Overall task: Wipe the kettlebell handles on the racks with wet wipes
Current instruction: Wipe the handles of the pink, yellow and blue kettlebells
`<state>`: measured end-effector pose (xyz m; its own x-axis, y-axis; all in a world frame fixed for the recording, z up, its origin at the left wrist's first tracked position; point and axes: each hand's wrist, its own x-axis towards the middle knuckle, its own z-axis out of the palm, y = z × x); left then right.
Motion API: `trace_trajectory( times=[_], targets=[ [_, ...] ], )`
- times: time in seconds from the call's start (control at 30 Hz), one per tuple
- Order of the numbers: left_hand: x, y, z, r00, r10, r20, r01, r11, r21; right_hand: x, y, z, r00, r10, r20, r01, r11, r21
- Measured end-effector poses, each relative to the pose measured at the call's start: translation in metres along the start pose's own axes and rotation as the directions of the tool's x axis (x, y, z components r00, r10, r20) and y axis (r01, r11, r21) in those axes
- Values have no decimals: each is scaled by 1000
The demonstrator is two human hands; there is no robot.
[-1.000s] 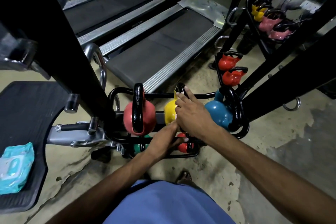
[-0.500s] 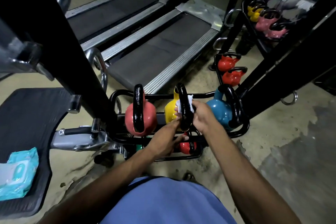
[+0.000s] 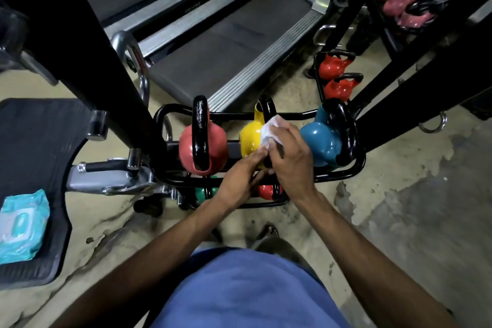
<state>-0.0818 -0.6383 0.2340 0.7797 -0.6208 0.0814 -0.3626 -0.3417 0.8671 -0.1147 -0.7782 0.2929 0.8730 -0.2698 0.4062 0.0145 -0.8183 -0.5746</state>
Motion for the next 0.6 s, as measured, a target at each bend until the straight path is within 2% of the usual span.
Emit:
trace_trajectory(
  times=[0.03,0.1,0.17,0.2,0.23,0.3,0.37,0.43,0.5,0.53,0.6],
  targets=[
    [1,-3,-1,999,26,-21,-26,999,42,4,3,1,987,-135,88,146,979,-141],
    [1,-13,4,997,72,13,-73,995,64,16,10,8,906,-300,300,403,828,-389],
    [1,-6,3,999,46,26,-47,999,13,31,9,16,831,-265,489,537,611,-581],
    [2,-1,2,999,52,11,-52,999,-11,36,5,18,815,-239,527,568,511,-646],
    [2,-1,2,998,61,-1,-61,998,-21,39,4,17,796,-250,551,596,483,-642],
    [2,-4,4,998,57,3,-57,998,-1,34,11,7,776,-368,512,617,610,-497],
    [0,-3,4,1000,-2,-14,3,1000,28,18,20,-8,790,-472,391,608,686,-400],
    [-3,1,5,996,-79,-46,80,997,20,-1,25,-15,871,-427,242,483,832,-272],
    [-7,7,8,992,-115,-54,113,992,-50,-16,15,-15,978,-184,99,185,983,-1],
    [-7,8,9,986,-155,-60,147,982,-118,-20,8,-13,998,-15,58,7,992,129],
    [-8,11,10,958,-276,-75,250,937,-243,-16,-4,-13,961,275,14,-265,911,317]
  ],
)
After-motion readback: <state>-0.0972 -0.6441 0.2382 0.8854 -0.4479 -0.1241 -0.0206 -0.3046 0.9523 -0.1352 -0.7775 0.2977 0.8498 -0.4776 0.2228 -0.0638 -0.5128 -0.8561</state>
